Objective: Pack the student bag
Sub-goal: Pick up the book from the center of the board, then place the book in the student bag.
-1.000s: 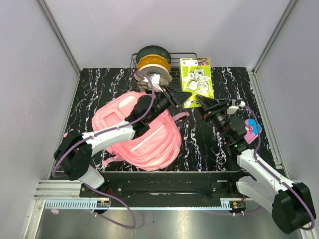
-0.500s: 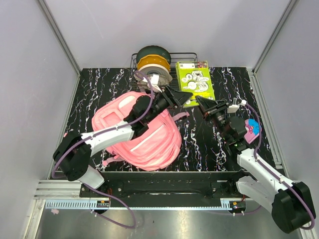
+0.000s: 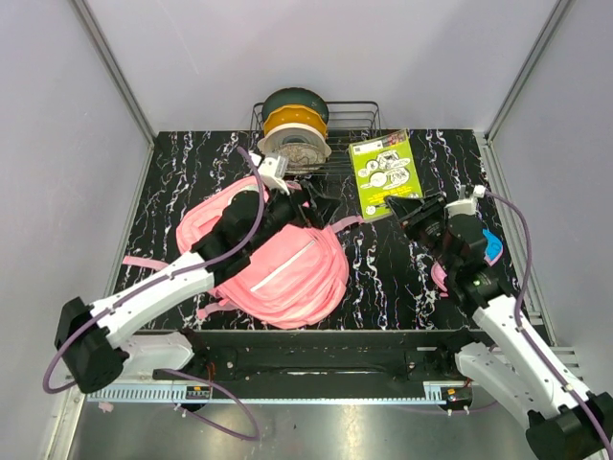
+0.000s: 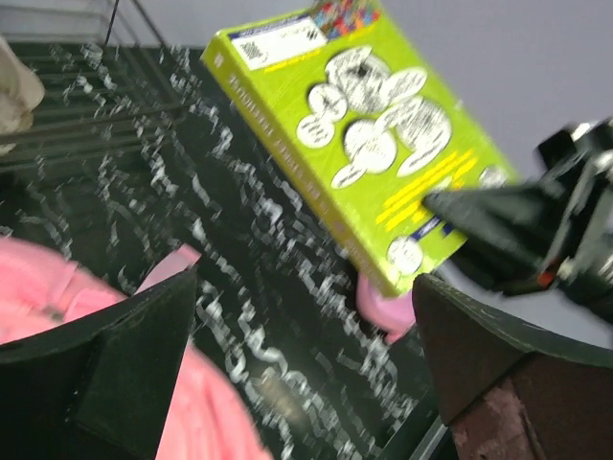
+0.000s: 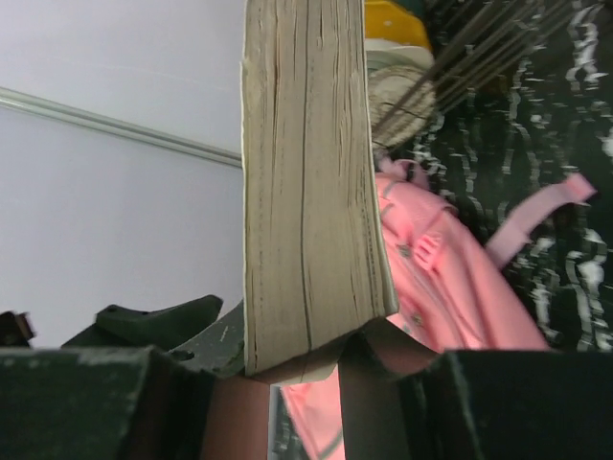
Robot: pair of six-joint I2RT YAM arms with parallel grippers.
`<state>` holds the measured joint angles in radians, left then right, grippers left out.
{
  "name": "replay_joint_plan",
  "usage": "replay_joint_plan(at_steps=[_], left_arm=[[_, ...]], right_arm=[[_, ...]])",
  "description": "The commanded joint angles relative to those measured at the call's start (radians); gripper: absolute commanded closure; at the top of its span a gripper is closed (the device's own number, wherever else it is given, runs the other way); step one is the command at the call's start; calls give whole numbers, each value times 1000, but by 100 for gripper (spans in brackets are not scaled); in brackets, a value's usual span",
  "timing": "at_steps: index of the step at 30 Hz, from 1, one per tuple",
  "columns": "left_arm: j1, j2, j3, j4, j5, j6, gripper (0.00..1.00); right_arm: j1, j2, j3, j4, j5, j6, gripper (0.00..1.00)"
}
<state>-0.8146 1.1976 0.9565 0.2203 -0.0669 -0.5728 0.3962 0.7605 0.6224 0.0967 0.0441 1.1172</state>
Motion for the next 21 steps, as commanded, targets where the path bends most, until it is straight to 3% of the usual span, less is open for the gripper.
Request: replay_joint_plan(at_steps=[1, 3, 6, 10, 12, 17, 21], left_arm=[[-41, -88, -56, -263, -10, 204, 1], [-86, -104, -53, -379, 21, 257, 13], [-176, -83, -41, -501, 4, 295, 7], [-291, -20, -27, -619, 19, 340, 9], [-313, 8, -16, -697, -3, 343, 13], [-337, 72, 22, -837, -53, 370, 13], [-339, 94, 28, -848, -31, 389, 16]], right_arm=[[-3, -78, 174, -267, 97, -213, 100], [-2, -107, 212, -366, 166, -276, 100], [-3, -125, 255, -449, 204, -319, 100], [-3, -121, 284, -499, 192, -323, 100], [-3, -119, 287, -503, 175, -313, 100], [-3, -121, 277, -503, 145, -290, 100], [-2, -109, 273, -503, 112, -286, 100]])
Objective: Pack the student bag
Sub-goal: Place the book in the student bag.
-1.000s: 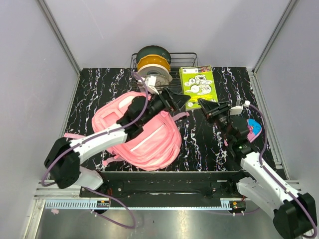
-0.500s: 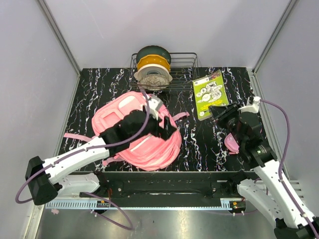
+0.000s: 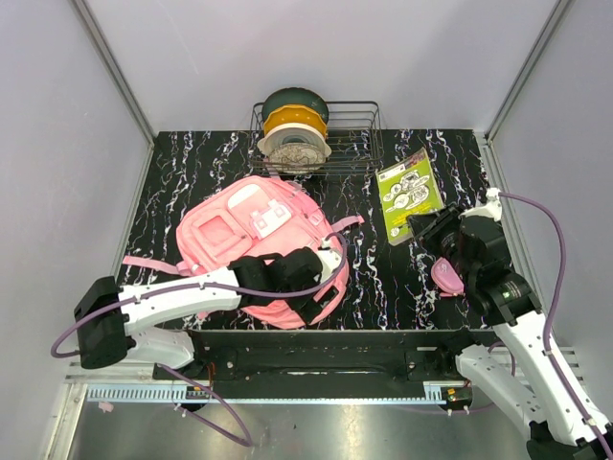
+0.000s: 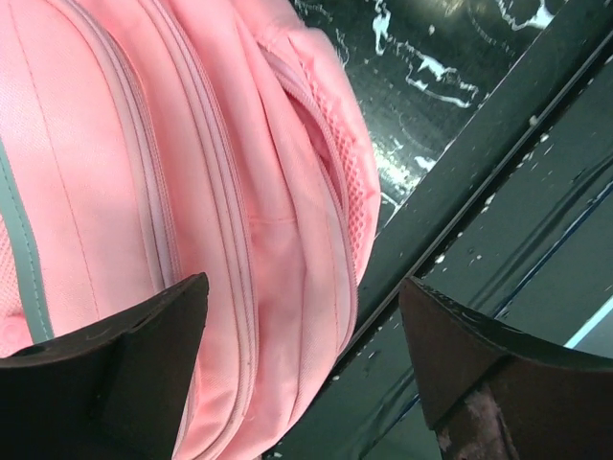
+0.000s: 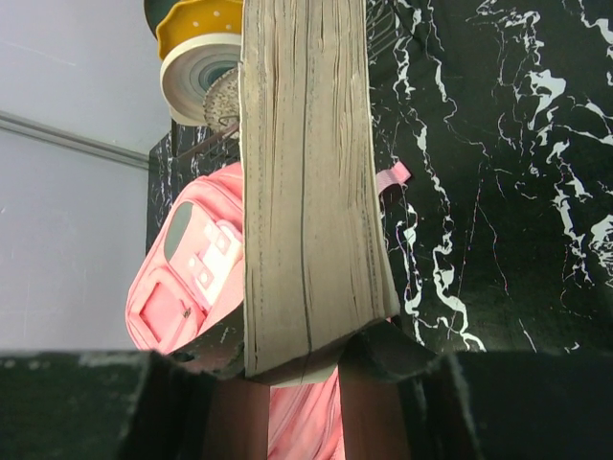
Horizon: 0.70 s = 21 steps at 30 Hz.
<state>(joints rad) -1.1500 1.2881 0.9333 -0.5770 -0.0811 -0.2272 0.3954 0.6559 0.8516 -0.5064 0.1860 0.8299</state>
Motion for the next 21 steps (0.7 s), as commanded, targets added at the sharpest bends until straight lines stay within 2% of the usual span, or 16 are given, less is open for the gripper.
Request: replay_joint_plan(at_steps=[1, 5, 6, 8, 9, 14, 15, 17, 19, 21], left_arm=[[-4, 17, 52, -50, -16, 43, 18], [-4, 57, 56, -32, 30, 45, 32], [-4, 65, 55, -27, 38, 43, 40], [-5, 88, 58, -15, 52, 42, 47], [-7, 94, 56, -9, 55, 40, 53], [-10, 125, 58, 3, 72, 42, 57], [-10, 128, 58, 5, 72, 42, 61], [-11, 134, 58, 3, 58, 34, 76], [-11, 128, 59, 5, 43, 25, 96], [-11, 105, 67, 3, 17, 9, 100]], right_arm=[[-3, -2, 44, 101, -33, 5, 100], [-3, -4, 35, 100, -46, 14, 100], [-3, -13, 33, 100, -46, 18, 100], [-1, -18, 27, 98, -43, 23, 100], [-1, -24, 29, 95, -43, 25, 100], [-1, -32, 29, 83, -42, 25, 100], [-3, -32, 29, 83, -42, 25, 100], [-3, -32, 32, 82, -48, 20, 100], [-3, -26, 38, 77, -52, 17, 100], [-3, -19, 47, 63, -57, 5, 100]])
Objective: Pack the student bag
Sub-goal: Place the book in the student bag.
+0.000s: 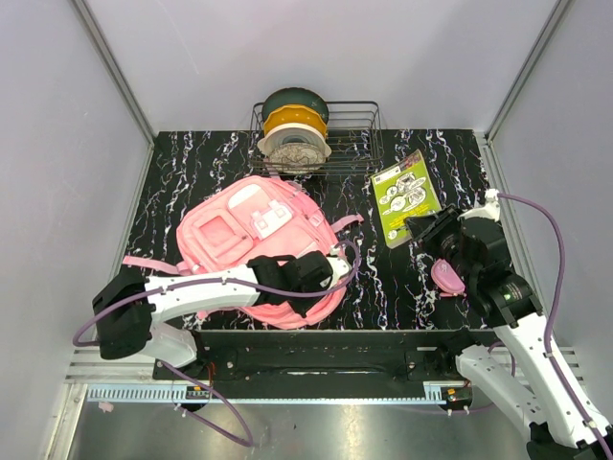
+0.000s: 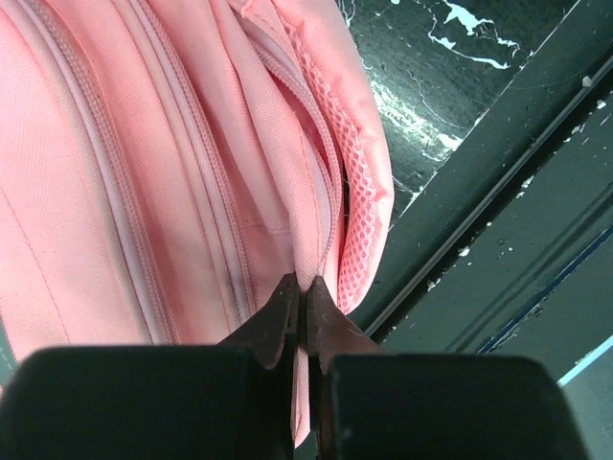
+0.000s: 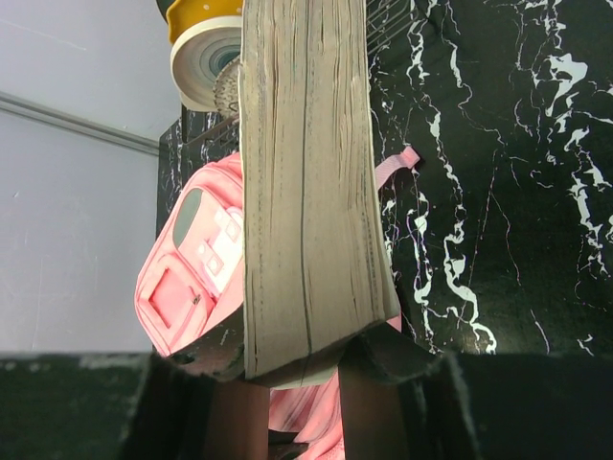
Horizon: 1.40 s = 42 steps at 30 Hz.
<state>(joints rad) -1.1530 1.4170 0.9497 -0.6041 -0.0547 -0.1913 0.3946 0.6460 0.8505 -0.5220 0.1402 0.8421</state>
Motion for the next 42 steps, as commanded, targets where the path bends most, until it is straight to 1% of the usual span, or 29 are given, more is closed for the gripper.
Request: replay_joint_plan(at_steps=[1, 3, 8, 9, 15, 19, 23, 26, 27, 29, 30, 31, 33, 36, 39, 40, 42], left_arm=[[-7, -36, 54, 32, -45, -33, 100], [-7, -81, 67, 32, -83, -37, 100], [1, -188, 119, 6, -229, -43, 100], [13, -231, 126, 4, -247, -48, 100], [110, -367, 158, -28, -323, -51, 100], [133, -392, 169, -37, -268, -8, 100], [134, -400, 181, -66, -376, -52, 100], [154, -435, 217, -69, -441, -59, 100], [186, -446, 234, -75, -447, -59, 100], [240, -449, 295, -82, -432, -60, 100], [292, -449, 314, -77, -422, -57, 100], [311, -448, 331, -72, -419, -54, 100], [335, -448, 365, -53, -421, -39, 100], [337, -435, 402, -40, -398, -28, 100], [337, -411, 426, -37, -360, -31, 100], [337, -406, 431, -39, -349, -37, 100], [337, -400, 429, -30, -323, -43, 100]], right_arm=[[-2, -6, 48, 74, -11, -9, 100], [0, -6, 45, 60, -16, -14, 100], [-2, -20, 19, 31, -36, -2, 100], [-2, -23, 16, 27, -39, 0, 100], [-2, -51, -10, -4, -79, 20, 100], [0, -63, -33, -12, -96, 35, 100], [-2, -45, -28, -7, -137, 35, 100], [0, -14, -16, 5, -247, 28, 100], [0, -6, -14, 7, -275, 37, 100], [-2, 21, 1, 0, -388, 86, 100], [-2, 27, 1, 5, -434, 103, 100], [-2, 30, -5, 13, -509, 138, 100], [-2, 26, -14, 14, -556, 158, 100], [-2, 18, -42, 27, -631, 175, 100], [0, 26, -109, 155, -769, 257, 100], [-2, 27, -154, 237, -815, 322, 100], [0, 29, -186, 284, -817, 356, 100]])
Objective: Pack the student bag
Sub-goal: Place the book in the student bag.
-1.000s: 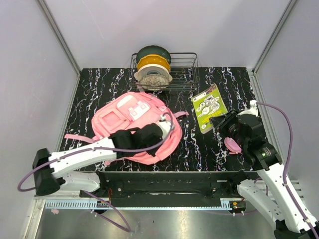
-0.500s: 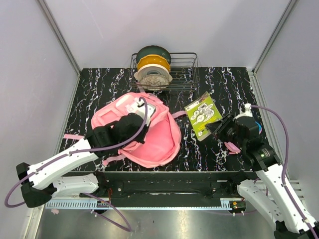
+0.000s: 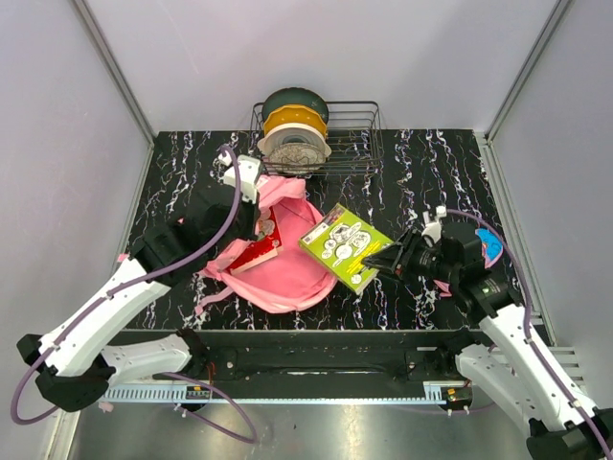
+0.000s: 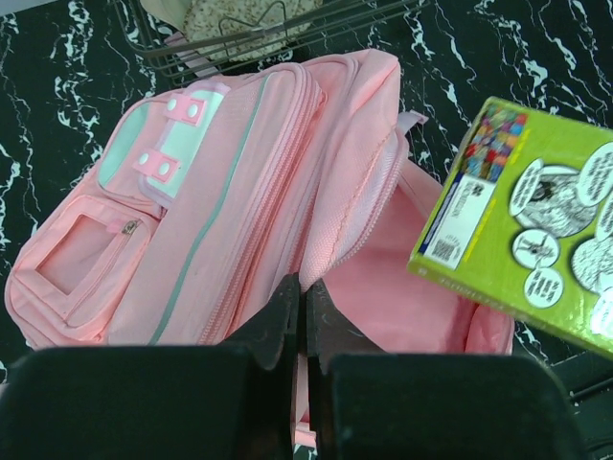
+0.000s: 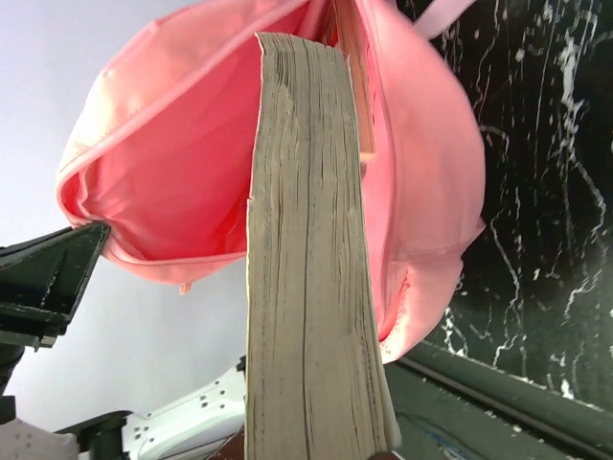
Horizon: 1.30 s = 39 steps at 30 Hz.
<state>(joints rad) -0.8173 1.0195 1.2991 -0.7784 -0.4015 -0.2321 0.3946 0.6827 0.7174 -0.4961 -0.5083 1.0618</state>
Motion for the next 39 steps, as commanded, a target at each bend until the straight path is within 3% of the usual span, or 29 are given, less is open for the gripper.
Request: replay_joint_plan(at_steps=[1, 6, 9, 18, 28, 39], left_arm=[[1, -1, 77, 148, 35, -6, 100], [1, 17, 82, 174, 154, -12, 100], [0, 27, 66, 197, 174, -38, 100], [-9, 44, 55, 222, 204, -59, 100], [-14, 27, 71, 222, 217, -64, 100], [-28, -6, 63, 218, 222, -87, 100]], right_arm=[[-2, -6, -65, 278, -161, 144, 100], [-2, 70, -107, 352, -185, 127, 100], [3, 142, -160, 555, -231, 193, 100], [61, 351, -144, 848, -200, 250, 100], [217, 668, -7, 1013, -88, 260, 100], [323, 1011, 247, 1045, 10, 188, 100]])
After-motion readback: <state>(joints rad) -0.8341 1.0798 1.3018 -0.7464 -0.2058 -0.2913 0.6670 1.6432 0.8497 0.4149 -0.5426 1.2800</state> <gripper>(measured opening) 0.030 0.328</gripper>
